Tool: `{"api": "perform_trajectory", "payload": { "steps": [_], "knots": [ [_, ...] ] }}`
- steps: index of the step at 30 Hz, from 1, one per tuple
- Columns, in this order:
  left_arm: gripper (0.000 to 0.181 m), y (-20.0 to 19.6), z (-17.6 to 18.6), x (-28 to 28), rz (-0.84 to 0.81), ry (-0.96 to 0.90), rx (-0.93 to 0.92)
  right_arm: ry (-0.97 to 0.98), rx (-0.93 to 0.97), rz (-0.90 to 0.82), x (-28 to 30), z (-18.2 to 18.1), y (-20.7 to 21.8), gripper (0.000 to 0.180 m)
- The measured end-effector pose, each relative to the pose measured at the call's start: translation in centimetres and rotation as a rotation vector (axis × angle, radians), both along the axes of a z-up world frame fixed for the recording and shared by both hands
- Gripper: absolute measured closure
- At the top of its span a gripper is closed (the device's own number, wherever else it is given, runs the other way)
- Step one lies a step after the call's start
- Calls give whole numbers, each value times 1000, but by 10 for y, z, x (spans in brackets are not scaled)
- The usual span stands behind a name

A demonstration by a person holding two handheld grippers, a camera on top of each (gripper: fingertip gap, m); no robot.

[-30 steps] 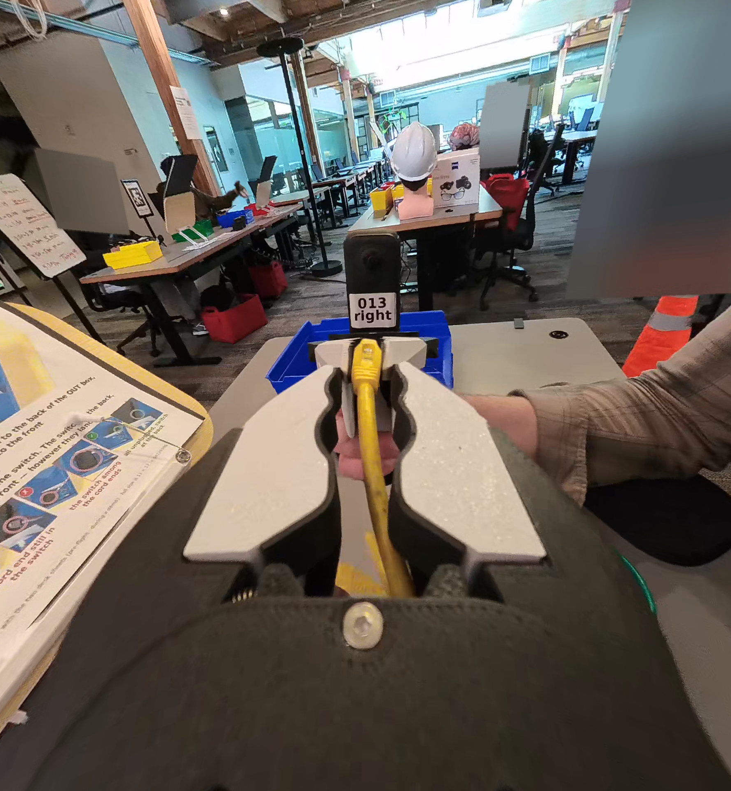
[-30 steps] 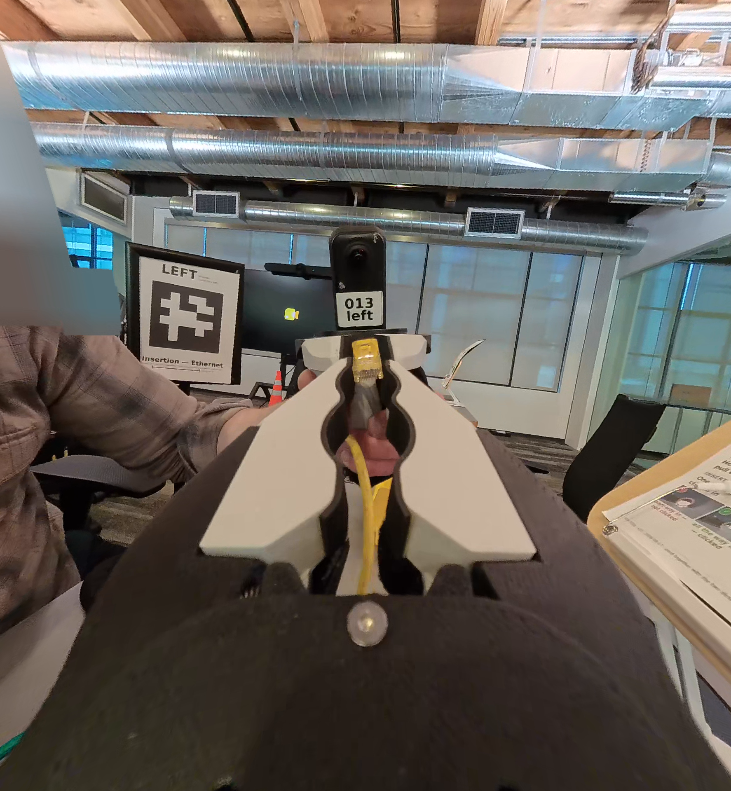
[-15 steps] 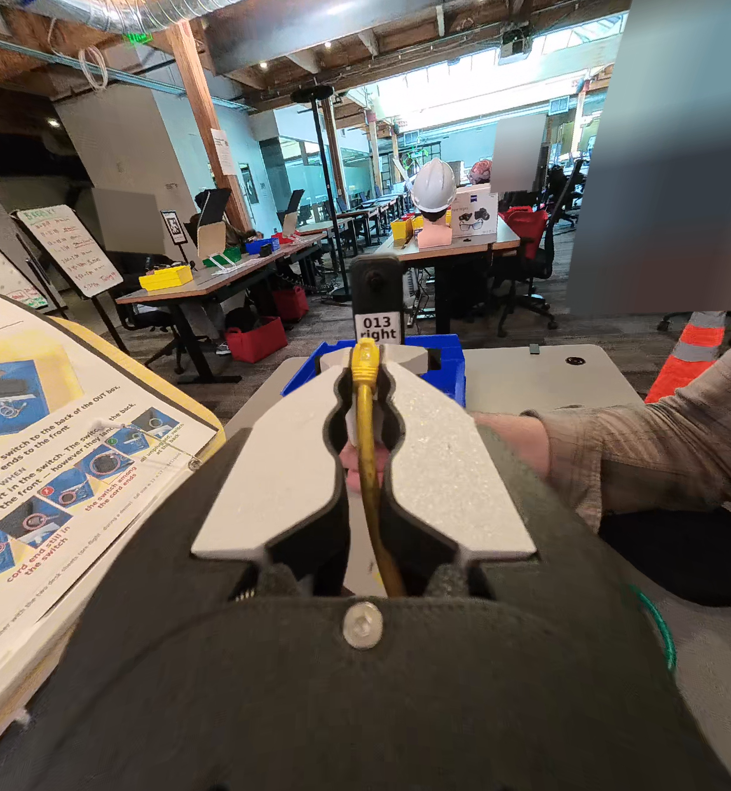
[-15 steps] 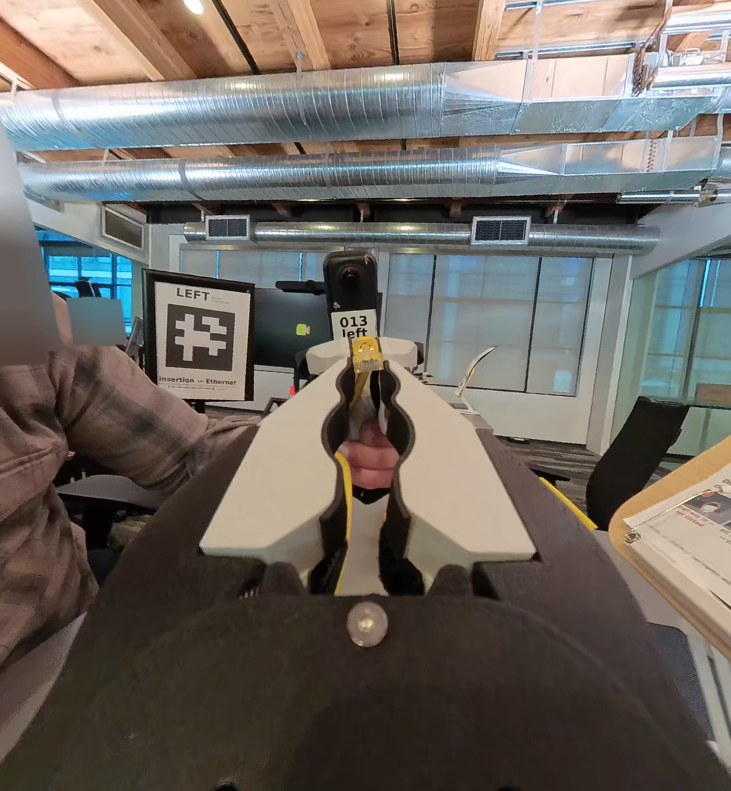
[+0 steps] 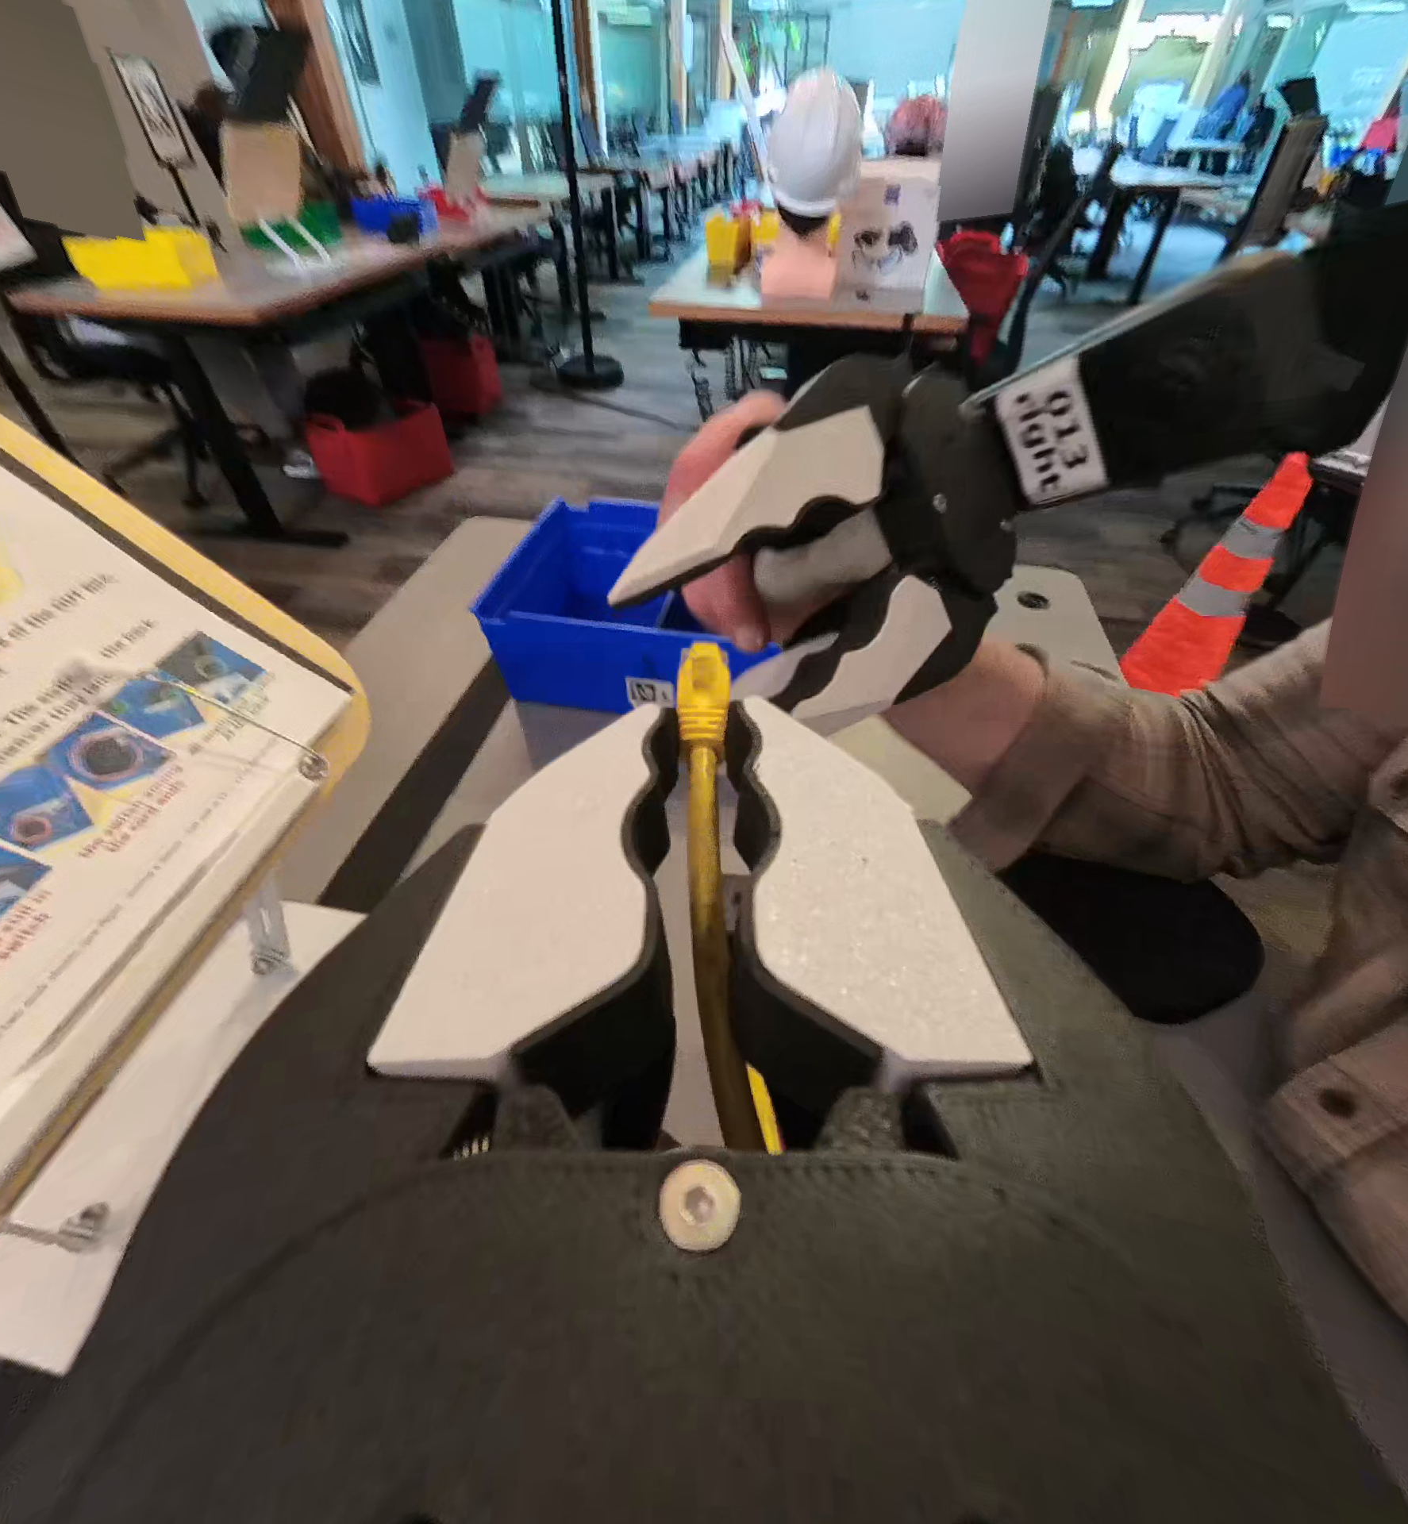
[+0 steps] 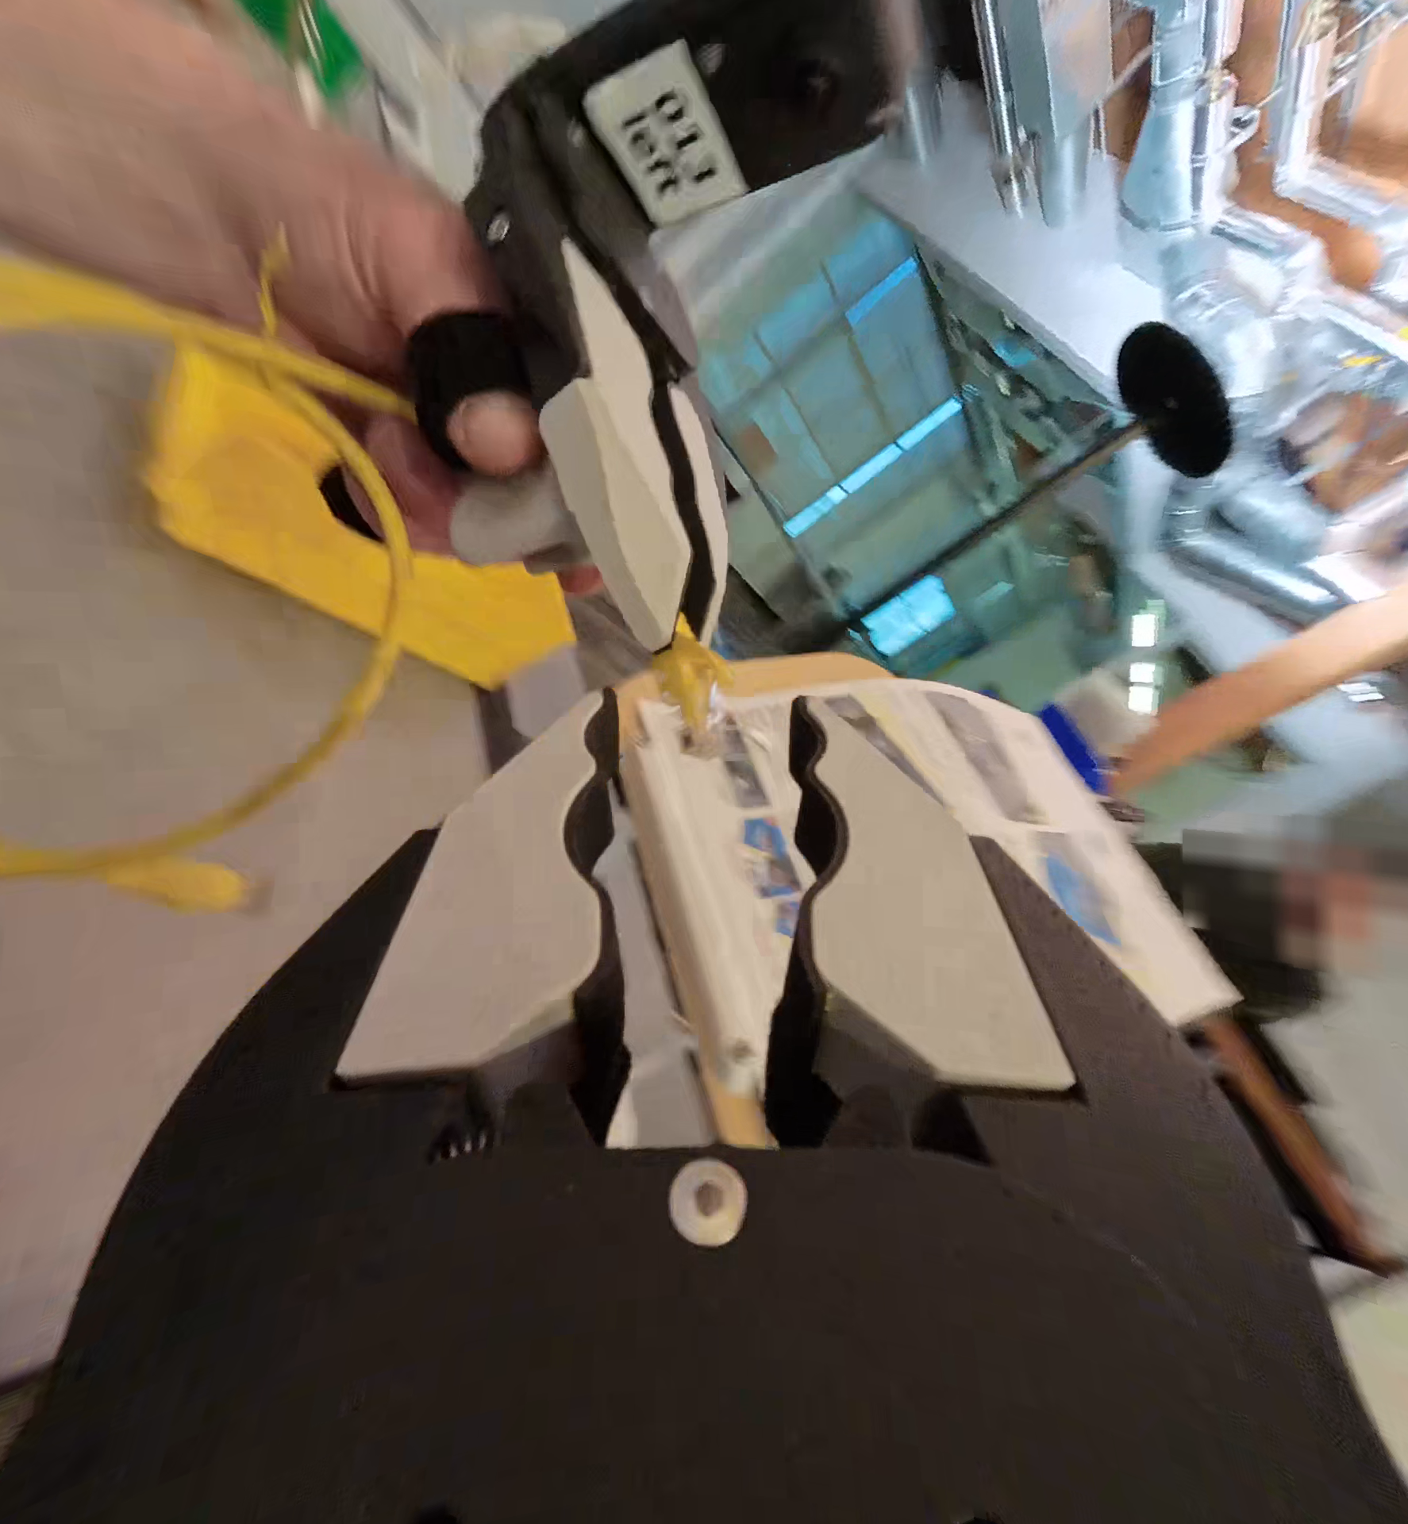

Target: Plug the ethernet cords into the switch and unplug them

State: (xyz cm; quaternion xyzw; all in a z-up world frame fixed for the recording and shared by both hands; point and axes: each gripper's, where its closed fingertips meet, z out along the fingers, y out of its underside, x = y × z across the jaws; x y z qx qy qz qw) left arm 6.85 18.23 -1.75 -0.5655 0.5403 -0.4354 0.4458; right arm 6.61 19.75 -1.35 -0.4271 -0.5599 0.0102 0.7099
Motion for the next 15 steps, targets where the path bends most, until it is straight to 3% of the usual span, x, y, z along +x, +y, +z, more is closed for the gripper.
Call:
{"api": "perform_trajectory", "payload": {
  "steps": [6,12,15],
  "knots": [
    [169,3,-8,5,30,79,-125,-230,200,-232,-3,-6,10,165],
    [169,1,4,7,40,15,-127,-142,177,-218,-3,2,9,167],
    [146,0,8,11,40,-9,-109,-64,141,-204,-4,7,10,168]
  ]
}}
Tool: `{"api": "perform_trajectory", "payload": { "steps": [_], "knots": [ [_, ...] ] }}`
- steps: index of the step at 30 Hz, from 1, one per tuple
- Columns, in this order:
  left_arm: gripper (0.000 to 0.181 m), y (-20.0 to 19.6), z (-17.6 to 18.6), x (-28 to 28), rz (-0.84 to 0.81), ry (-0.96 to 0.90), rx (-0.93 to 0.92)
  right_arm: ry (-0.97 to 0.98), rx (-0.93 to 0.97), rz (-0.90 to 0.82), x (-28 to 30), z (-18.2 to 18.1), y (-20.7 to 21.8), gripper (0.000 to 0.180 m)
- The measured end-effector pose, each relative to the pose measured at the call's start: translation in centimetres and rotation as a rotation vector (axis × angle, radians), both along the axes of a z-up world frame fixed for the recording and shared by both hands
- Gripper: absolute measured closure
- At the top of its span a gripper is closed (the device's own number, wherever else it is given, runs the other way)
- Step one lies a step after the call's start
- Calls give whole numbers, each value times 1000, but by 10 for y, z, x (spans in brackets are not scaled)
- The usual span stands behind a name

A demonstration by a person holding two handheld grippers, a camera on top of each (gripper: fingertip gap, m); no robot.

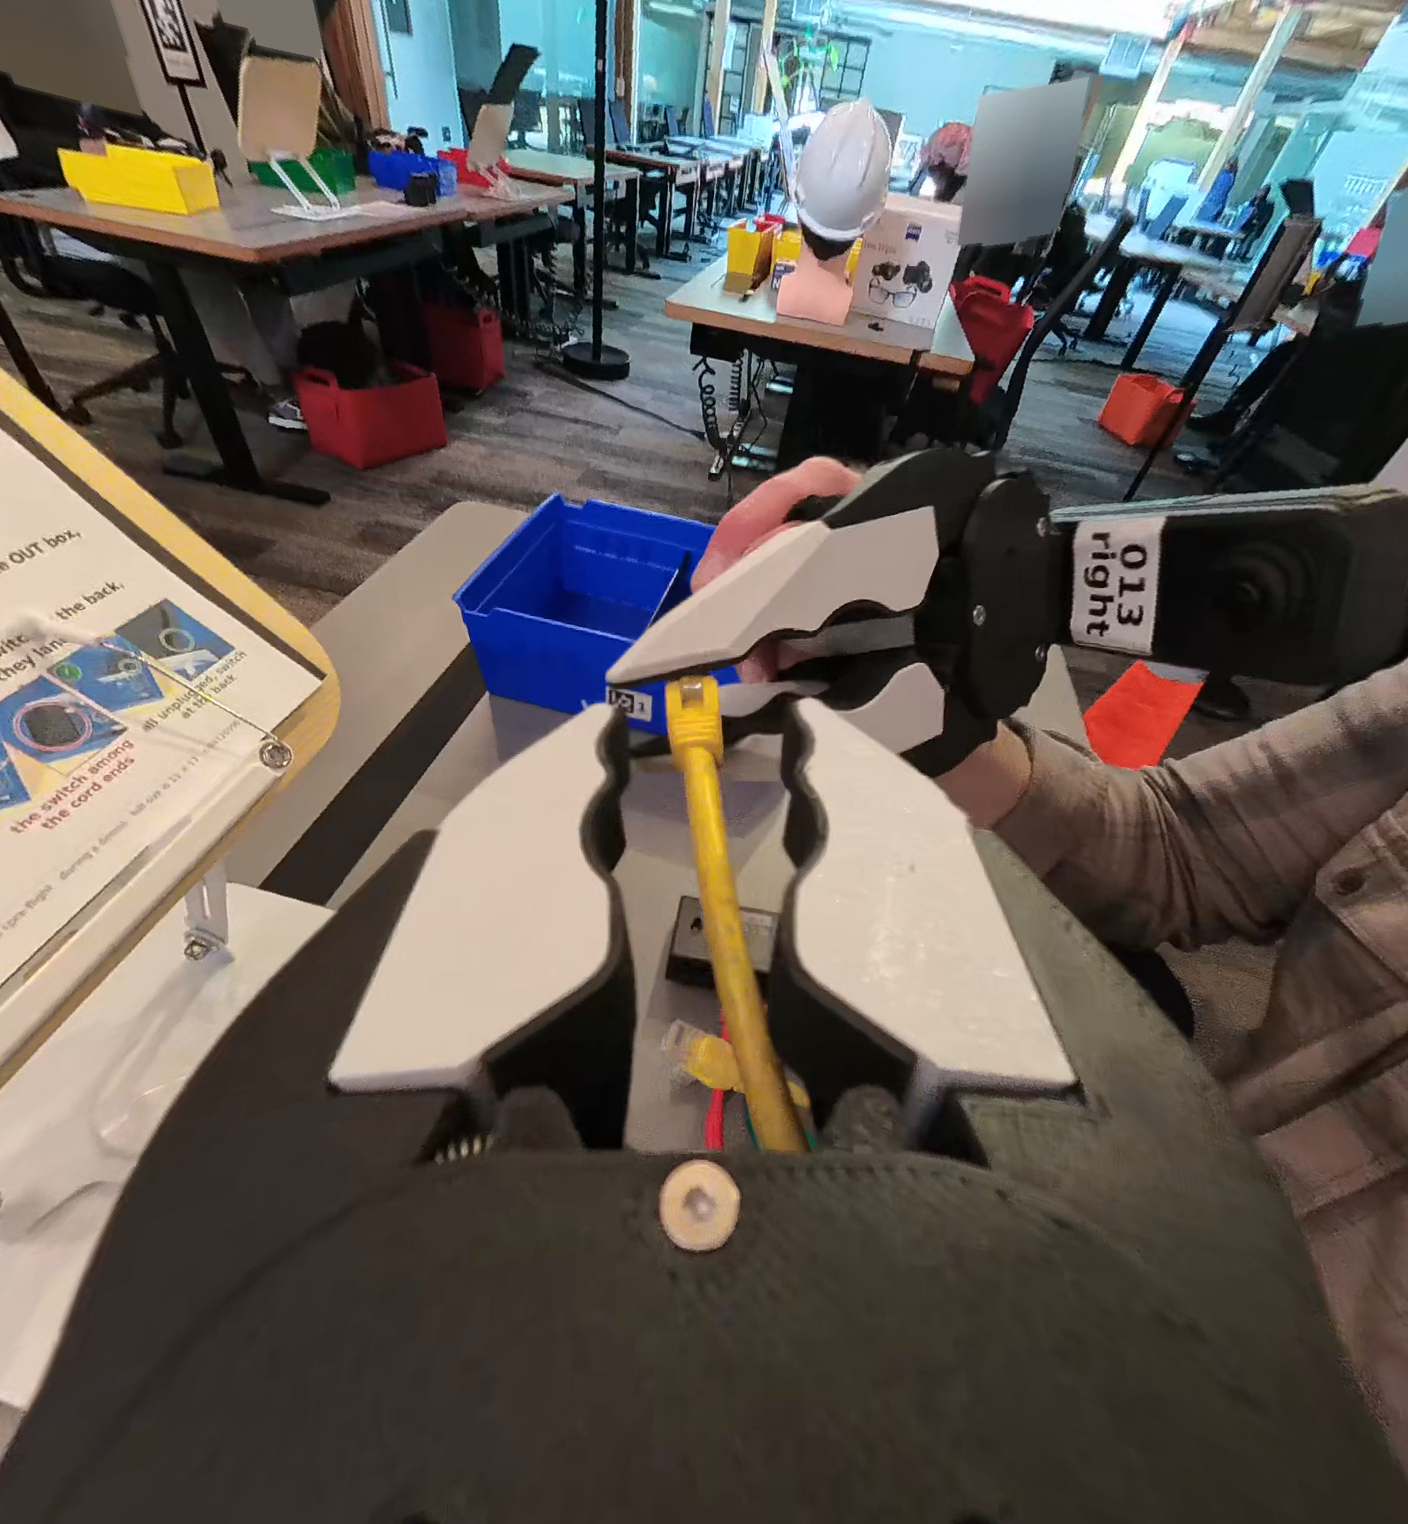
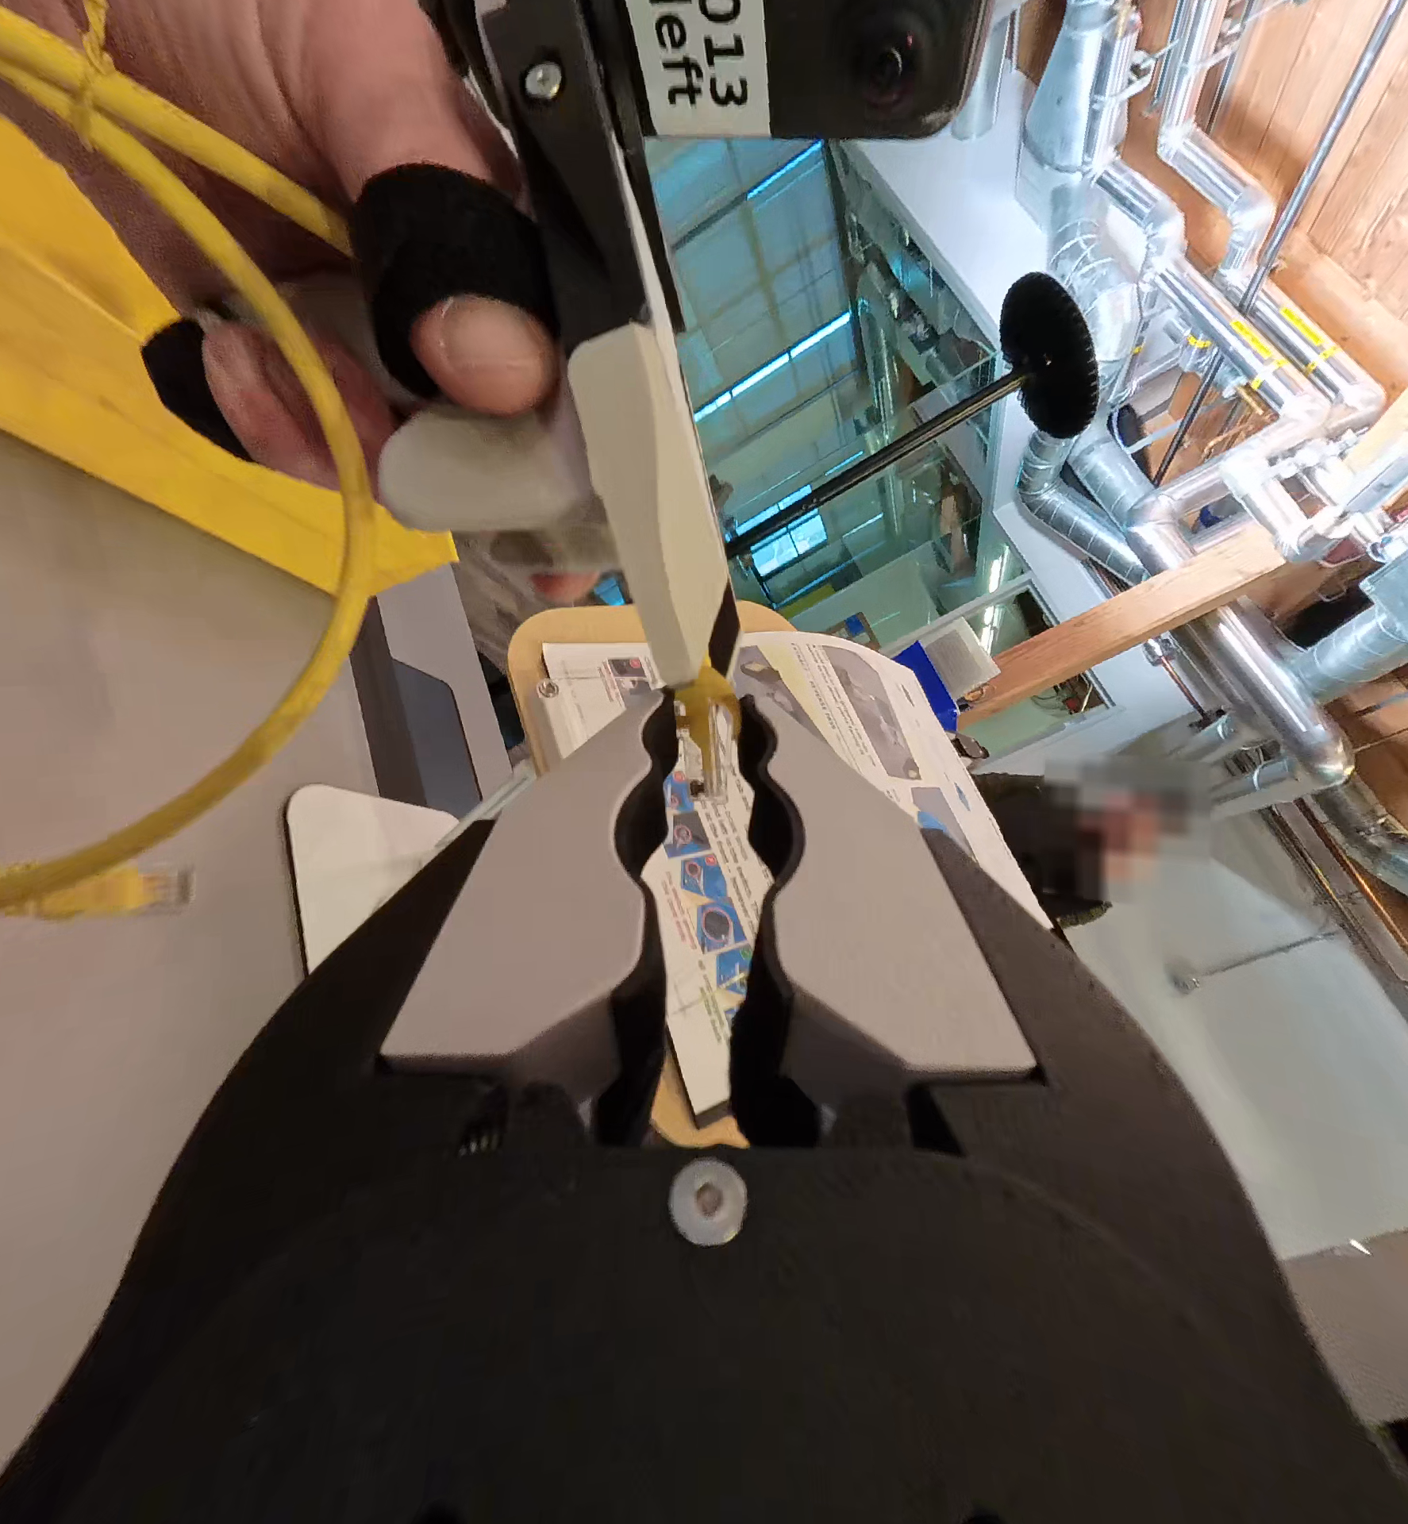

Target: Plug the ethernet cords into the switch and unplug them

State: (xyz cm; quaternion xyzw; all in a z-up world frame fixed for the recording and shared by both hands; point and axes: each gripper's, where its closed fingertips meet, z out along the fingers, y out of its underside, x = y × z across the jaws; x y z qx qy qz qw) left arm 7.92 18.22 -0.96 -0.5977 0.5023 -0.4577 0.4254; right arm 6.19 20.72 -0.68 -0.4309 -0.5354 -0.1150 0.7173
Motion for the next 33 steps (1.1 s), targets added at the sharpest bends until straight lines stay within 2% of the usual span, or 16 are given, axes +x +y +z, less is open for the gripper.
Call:
{"api": "perform_trajectory", "payload": {
  "steps": [3,4,14,33],
  "knots": [
    [154,4,3,4,47,-30,33,46,11,2,-4,4,-1,168],
    [162,3,5,4,46,-47,25,68,15,0,-4,7,-1,168],
    [166,9,10,-1,83,-132,-19,155,51,-45,-7,11,5,168],
    [164,3,13,0,53,-77,-33,159,87,-53,-5,15,4,168]
  ]
}}
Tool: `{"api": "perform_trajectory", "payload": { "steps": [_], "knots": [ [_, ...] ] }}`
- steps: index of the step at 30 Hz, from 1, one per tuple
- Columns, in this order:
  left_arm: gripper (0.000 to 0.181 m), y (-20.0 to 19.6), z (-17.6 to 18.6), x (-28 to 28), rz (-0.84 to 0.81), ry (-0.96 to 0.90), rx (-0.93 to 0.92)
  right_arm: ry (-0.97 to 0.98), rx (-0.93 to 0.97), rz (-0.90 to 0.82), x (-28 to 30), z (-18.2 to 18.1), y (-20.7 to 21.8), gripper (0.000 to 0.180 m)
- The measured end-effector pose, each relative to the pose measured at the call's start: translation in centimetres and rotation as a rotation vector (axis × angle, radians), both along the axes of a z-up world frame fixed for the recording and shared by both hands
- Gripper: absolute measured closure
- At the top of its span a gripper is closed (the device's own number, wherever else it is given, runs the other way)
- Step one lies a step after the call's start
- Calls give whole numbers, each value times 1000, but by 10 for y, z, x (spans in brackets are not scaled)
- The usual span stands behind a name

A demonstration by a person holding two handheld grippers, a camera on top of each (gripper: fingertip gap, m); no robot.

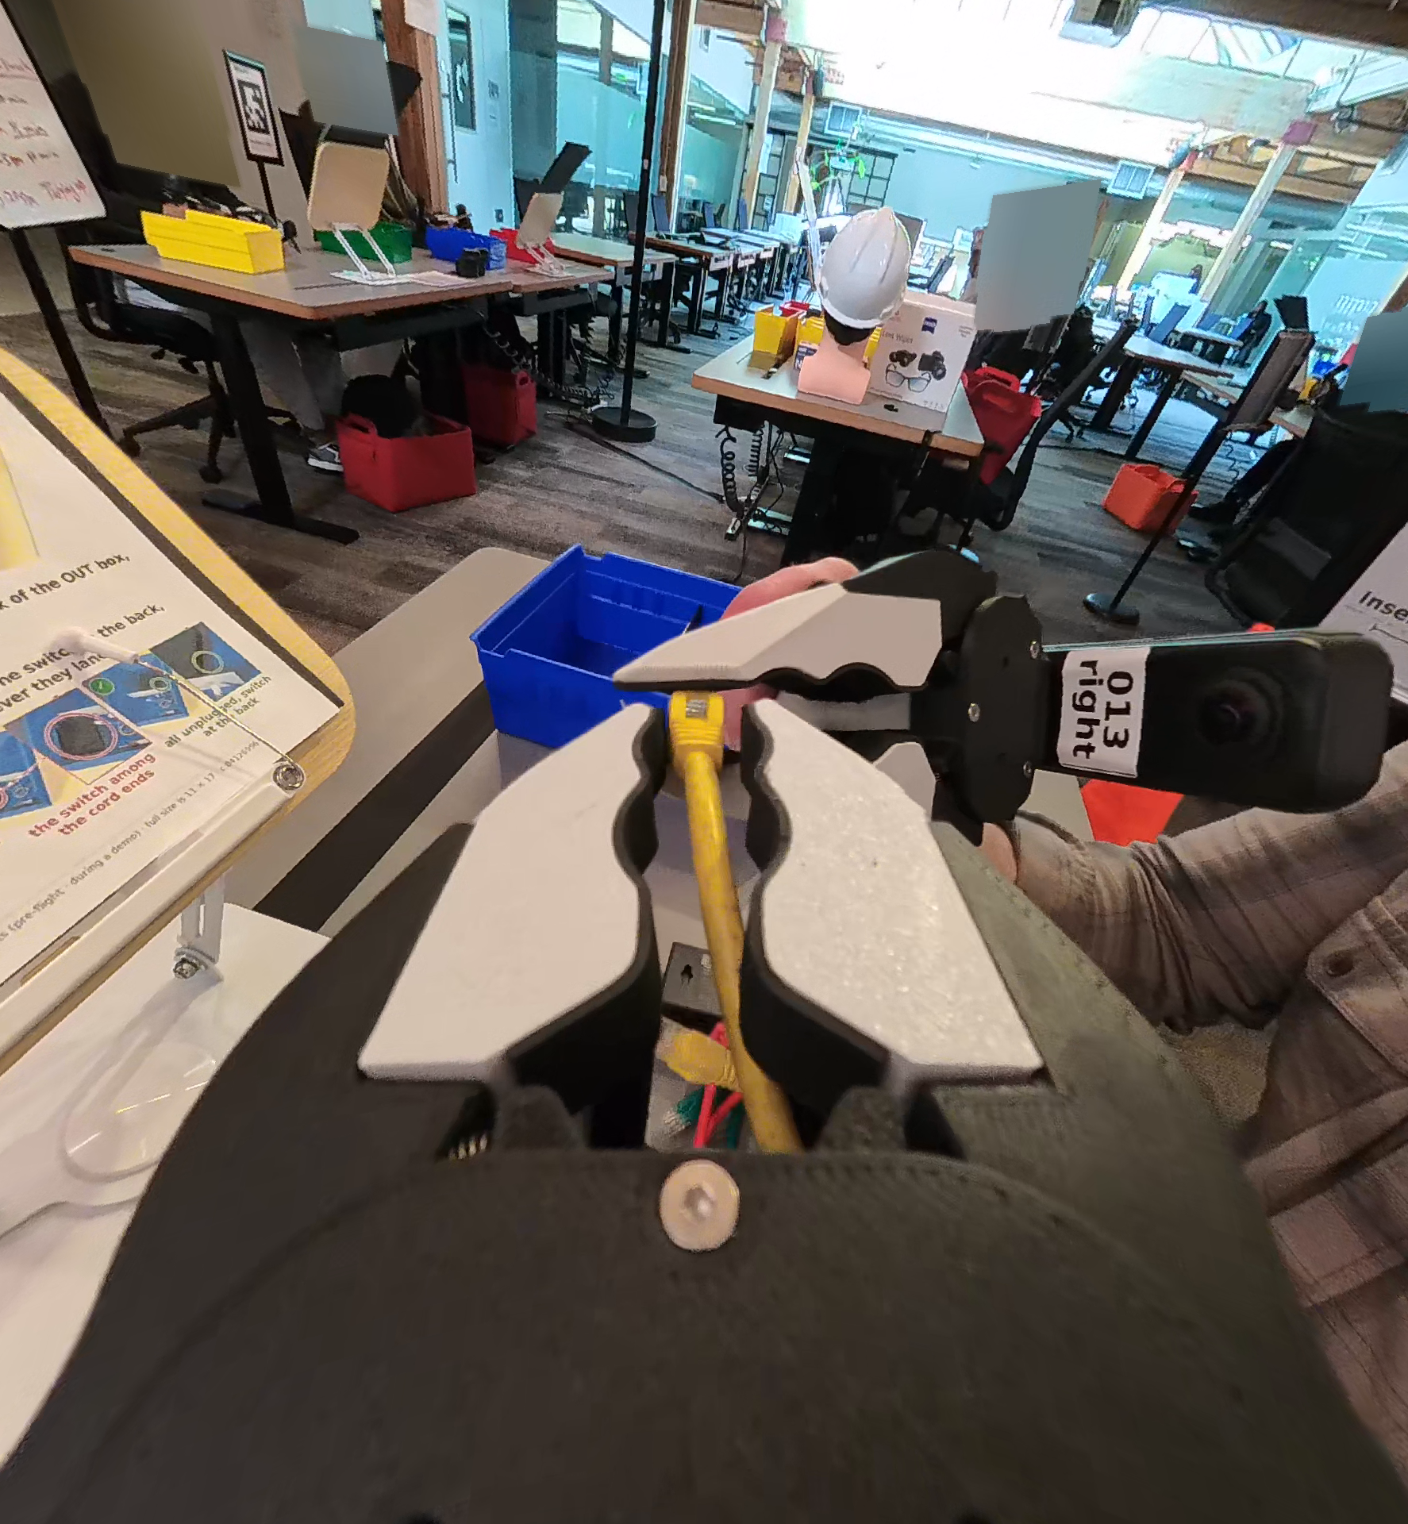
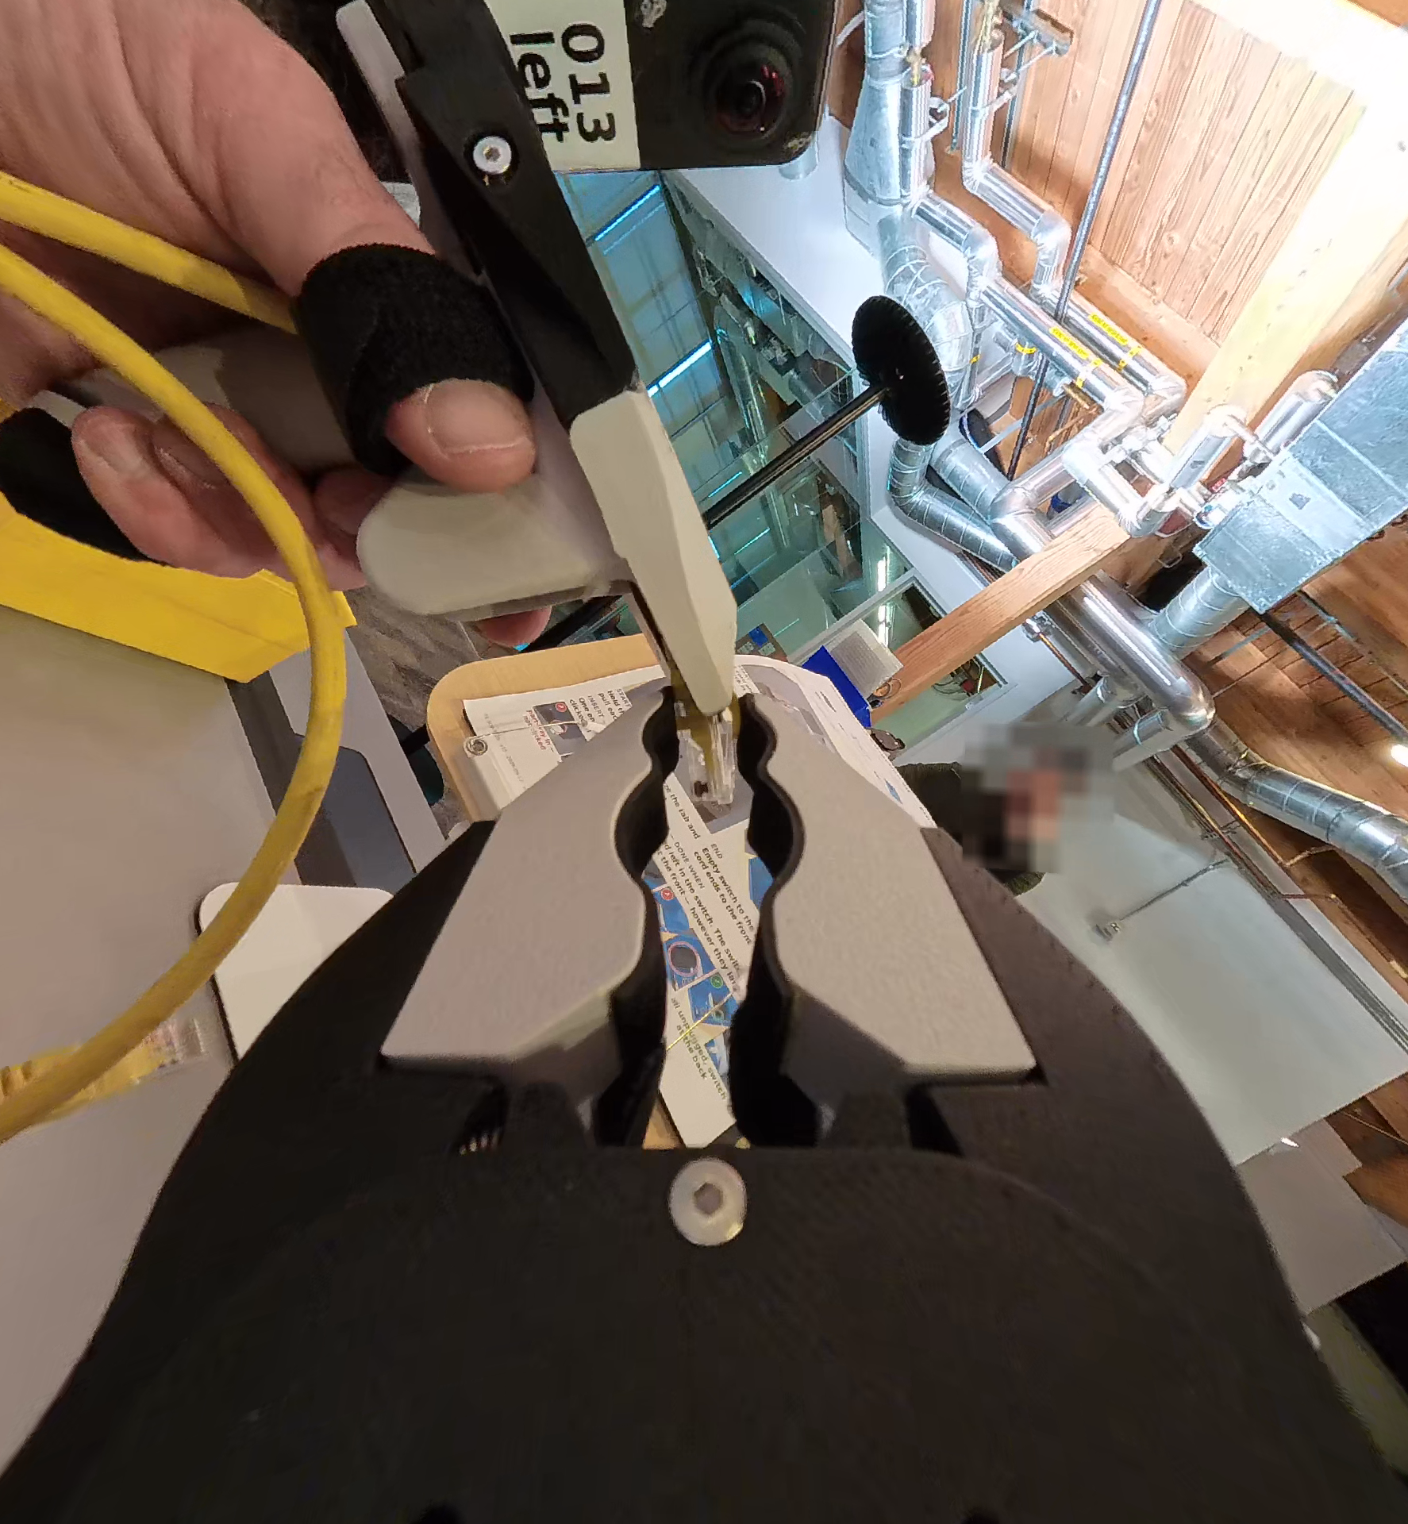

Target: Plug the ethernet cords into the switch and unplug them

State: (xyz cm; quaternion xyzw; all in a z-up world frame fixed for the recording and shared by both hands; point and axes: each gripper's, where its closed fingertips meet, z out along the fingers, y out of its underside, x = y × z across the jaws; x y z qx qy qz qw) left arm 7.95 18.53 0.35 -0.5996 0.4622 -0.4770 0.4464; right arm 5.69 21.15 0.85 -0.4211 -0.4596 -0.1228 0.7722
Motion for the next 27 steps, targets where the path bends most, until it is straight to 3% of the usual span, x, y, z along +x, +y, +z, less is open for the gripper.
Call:
{"api": "perform_trajectory", "payload": {
  "steps": [22,27],
  "knots": [
    [168,7,-8,-5,68,94,98,-2,-87,48,0,-6,3,167],
    [168,18,-9,-10,77,23,72,-13,-102,53,7,-7,5,155]
  ]
}}
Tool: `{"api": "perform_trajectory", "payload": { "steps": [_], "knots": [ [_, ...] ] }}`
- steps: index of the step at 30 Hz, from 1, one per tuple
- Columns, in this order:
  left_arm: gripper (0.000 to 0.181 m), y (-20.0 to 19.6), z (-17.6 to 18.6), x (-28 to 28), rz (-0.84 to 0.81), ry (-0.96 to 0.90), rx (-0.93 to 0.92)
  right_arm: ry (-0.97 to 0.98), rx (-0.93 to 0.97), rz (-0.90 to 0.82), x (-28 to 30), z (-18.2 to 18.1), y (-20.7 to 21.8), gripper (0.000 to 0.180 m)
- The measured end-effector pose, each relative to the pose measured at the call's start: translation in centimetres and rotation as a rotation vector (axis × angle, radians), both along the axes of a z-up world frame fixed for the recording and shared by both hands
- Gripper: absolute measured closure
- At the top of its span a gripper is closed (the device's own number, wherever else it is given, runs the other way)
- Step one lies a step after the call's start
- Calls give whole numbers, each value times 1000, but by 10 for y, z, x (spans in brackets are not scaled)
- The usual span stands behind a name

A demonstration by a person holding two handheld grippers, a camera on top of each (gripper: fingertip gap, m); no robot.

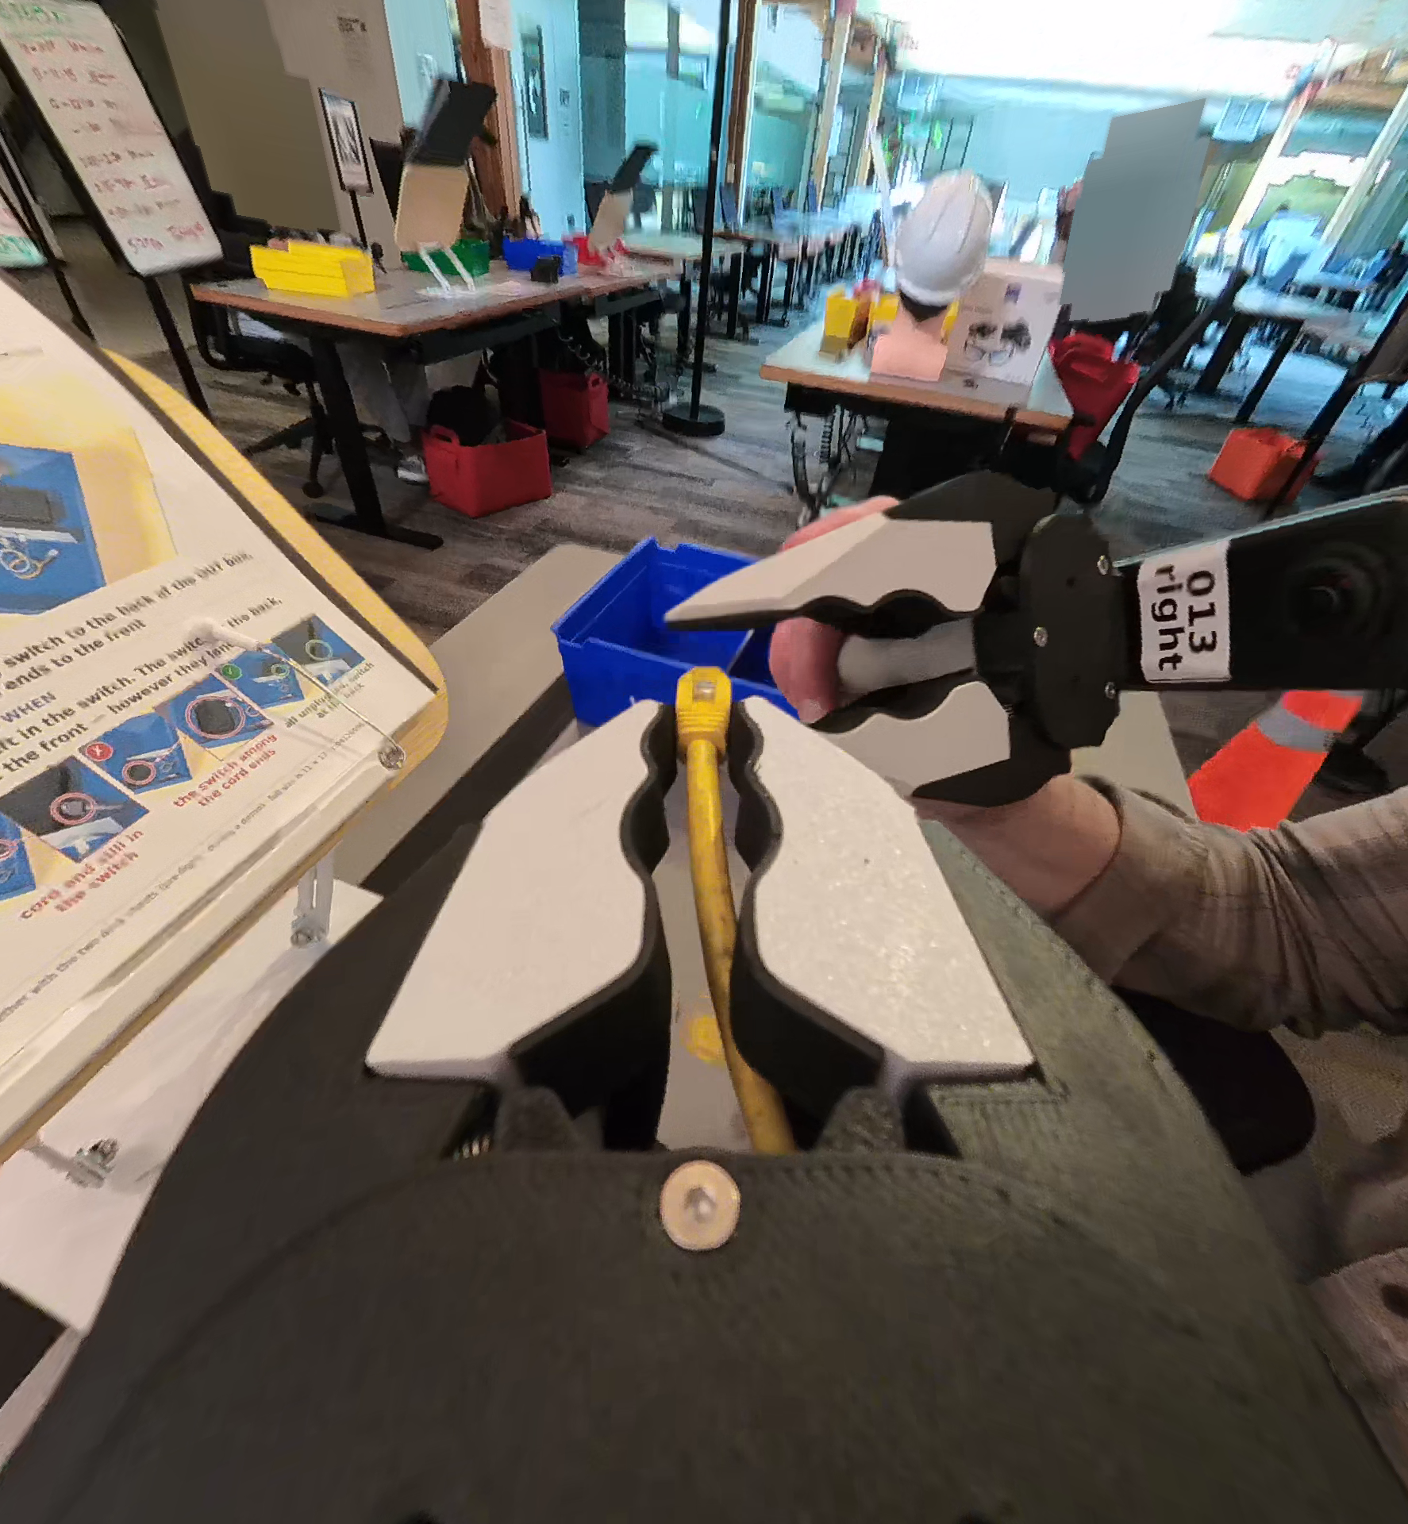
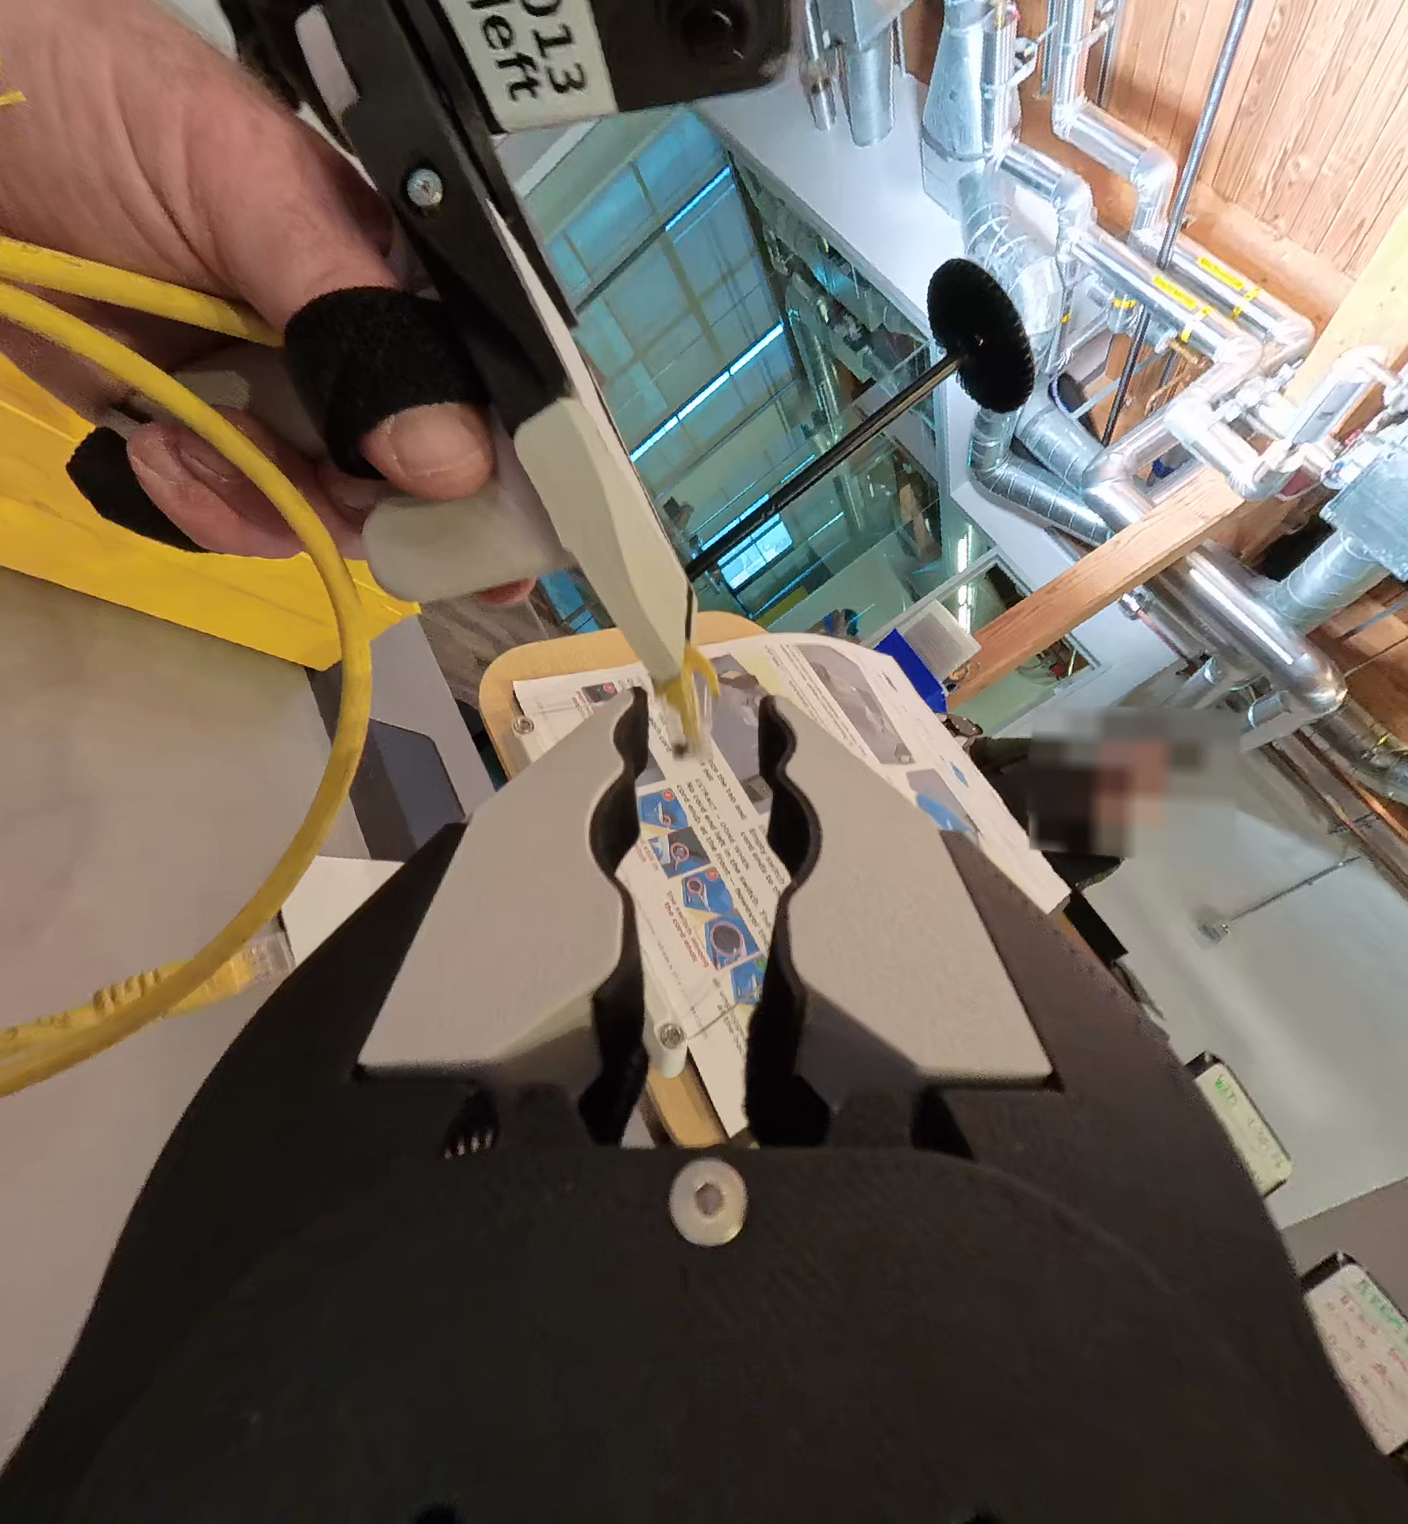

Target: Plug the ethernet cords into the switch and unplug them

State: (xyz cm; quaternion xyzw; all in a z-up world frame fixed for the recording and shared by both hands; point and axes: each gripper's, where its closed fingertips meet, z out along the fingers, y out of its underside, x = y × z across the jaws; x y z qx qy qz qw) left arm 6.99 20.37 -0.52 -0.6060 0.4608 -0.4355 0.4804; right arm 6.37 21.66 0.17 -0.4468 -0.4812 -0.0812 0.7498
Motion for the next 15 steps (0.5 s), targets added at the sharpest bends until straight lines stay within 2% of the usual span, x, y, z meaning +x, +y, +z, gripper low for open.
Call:
{"api": "perform_trajectory", "payload": {
  "steps": [8,12,15],
  "knots": [
    [169,27,15,-10,-34,-264,-47,101,-192,84,32,-4,10,155],
    [168,32,4,-23,-39,-312,-35,197,-304,163,42,-8,14,154],
    [168,37,-2,-32,-40,-310,-45,196,-385,192,43,-14,15,147]
  ]
}}
